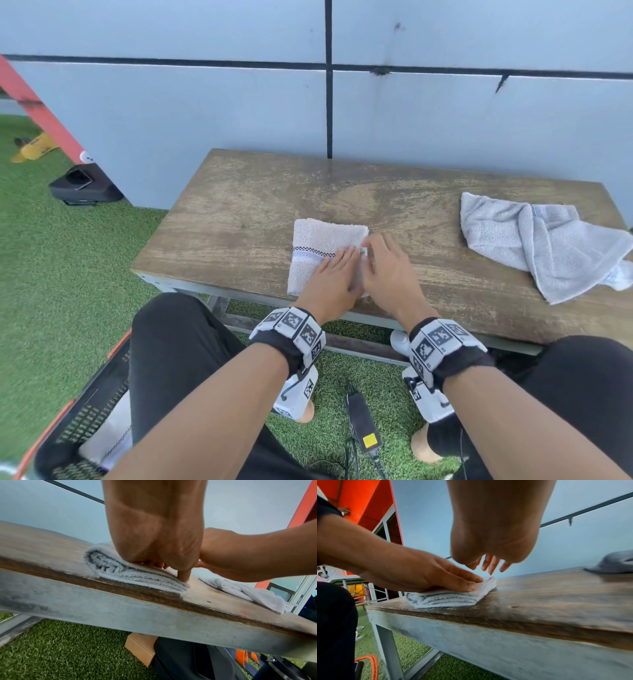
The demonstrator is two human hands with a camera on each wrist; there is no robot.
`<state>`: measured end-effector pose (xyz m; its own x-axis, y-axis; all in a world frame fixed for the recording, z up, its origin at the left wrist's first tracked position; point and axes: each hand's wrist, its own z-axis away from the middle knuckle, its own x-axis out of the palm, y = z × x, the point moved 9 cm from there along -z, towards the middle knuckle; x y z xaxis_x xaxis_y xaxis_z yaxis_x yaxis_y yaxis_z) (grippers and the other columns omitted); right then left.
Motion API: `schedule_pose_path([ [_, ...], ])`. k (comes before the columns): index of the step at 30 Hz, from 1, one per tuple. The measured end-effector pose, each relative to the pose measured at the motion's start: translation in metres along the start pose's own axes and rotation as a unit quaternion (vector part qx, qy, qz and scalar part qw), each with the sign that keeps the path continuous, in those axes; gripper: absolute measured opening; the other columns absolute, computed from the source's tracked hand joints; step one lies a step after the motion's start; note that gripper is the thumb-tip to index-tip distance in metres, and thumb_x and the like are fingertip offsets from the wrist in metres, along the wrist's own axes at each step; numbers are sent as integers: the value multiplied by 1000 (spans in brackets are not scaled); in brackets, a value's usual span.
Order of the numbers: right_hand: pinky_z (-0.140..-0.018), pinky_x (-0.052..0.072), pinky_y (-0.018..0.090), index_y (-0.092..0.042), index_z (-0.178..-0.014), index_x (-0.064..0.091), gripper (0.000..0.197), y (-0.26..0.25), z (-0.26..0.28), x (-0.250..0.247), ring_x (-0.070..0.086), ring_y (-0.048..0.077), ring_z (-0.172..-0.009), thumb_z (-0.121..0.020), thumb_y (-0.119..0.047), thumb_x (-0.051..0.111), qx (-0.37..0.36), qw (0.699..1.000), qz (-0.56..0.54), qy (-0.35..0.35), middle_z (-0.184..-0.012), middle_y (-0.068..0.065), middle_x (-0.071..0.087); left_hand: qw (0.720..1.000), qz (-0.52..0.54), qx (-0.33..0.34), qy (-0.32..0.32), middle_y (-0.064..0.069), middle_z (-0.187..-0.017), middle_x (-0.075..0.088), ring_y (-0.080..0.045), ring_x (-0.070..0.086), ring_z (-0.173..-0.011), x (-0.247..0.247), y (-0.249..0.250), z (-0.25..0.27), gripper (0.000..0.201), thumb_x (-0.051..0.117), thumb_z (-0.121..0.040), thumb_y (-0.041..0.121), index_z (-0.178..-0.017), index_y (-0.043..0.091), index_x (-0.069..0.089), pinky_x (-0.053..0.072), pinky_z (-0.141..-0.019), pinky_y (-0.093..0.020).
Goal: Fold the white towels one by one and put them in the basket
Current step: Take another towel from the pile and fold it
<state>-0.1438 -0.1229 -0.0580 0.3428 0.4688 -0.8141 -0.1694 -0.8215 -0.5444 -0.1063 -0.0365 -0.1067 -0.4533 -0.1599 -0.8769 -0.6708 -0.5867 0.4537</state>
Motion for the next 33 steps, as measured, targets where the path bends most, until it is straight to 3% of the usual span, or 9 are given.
schedule_pose_path([
  [3, -99, 44, 37, -14, -132, 45, 32, -22, -9, 17, 49, 17, -117, -101, -12, 38, -23, 996, -80, -25, -139, 2, 43, 993, 88, 16, 79, -6, -147, 46, -20, 42, -137, -18, 5, 0, 61, 59, -91, 13, -147, 7, 38, 32, -117, -37],
  [5, -105, 38, 31, -15, -143, 37, 39, -21, -16, 35, 43, 9, -125, -105, -18, 33, 20, 987, -147, -60, -152, -2, 33, 976, 184, 5, 112, -4, -115, 59, -15, 57, -100, -31, 2, 5, 39, 64, -87, 6, -124, 9, 53, 50, -89, -30],
  [8, -98, 41, 40, -20, -135, 39, 36, -12, -22, 55, 52, 15, -109, -106, -39, 30, 82, 971, -203, -92, -122, -2, 53, 939, 327, -29, 102, 3, -90, 61, -9, 57, -76, -40, -16, 7, 29, 62, -83, -4, -102, 16, 53, 45, -63, -16],
  [10, -108, 37, 50, -20, -138, 35, 43, -9, -21, 63, 49, 24, -125, -105, -45, 26, 61, 983, -124, -125, -133, 3, 49, 903, 400, -58, 146, 1, -97, 66, -8, 63, -87, -51, -36, 9, 31, 54, -84, -11, -105, 13, 58, 52, -75, -17],
  [12, -124, 12, 47, -19, -157, 12, 61, -8, -11, 77, 13, 16, -152, -105, -49, 19, 26, 983, -4, -182, -166, -2, 10, 894, 365, -111, 234, 2, -107, 67, -8, 64, -99, -66, -62, 13, 32, 49, -88, -8, -110, 12, 61, 54, -90, -26],
  [14, -125, 4, 45, -19, -159, 0, 65, -9, -5, 80, -3, 11, -153, -105, -50, 17, 9, 983, 56, -173, -167, -7, -9, 931, 207, -96, 284, 2, -121, 63, -11, 58, -113, -77, -68, 11, 32, 49, -93, 1, -119, 15, 62, 48, -101, -33],
  [17, -124, 4, 52, -17, -159, 5, 63, -12, -6, 80, 0, 13, -154, -104, -45, 16, 19, 982, 96, -162, -168, -3, -3, 984, 33, -71, 163, -3, -163, 26, -16, 18, -151, -45, -66, -5, 50, 37, -104, 24, -153, 14, 34, 19, -123, -41],
  [21, -123, 4, 55, -15, -152, 27, 58, -22, -27, 68, 15, 19, -150, -97, -33, 30, 10, 982, 161, -101, -162, 1, 20, 990, -30, -95, 99, 6, -167, -11, -11, -14, -153, -20, -74, -7, 58, 18, -108, 39, -161, 21, -1, 2, -124, -45],
  [33, -124, 3, 50, -31, -159, 5, 59, -4, -26, 81, -10, 10, -153, -103, -49, 17, 26, 990, 97, -100, -167, -12, -7, 989, 30, -102, 102, 21, -165, -11, 4, -19, -148, -22, -89, -5, 55, 17, -107, 43, -160, 35, 3, -12, -123, -48],
])
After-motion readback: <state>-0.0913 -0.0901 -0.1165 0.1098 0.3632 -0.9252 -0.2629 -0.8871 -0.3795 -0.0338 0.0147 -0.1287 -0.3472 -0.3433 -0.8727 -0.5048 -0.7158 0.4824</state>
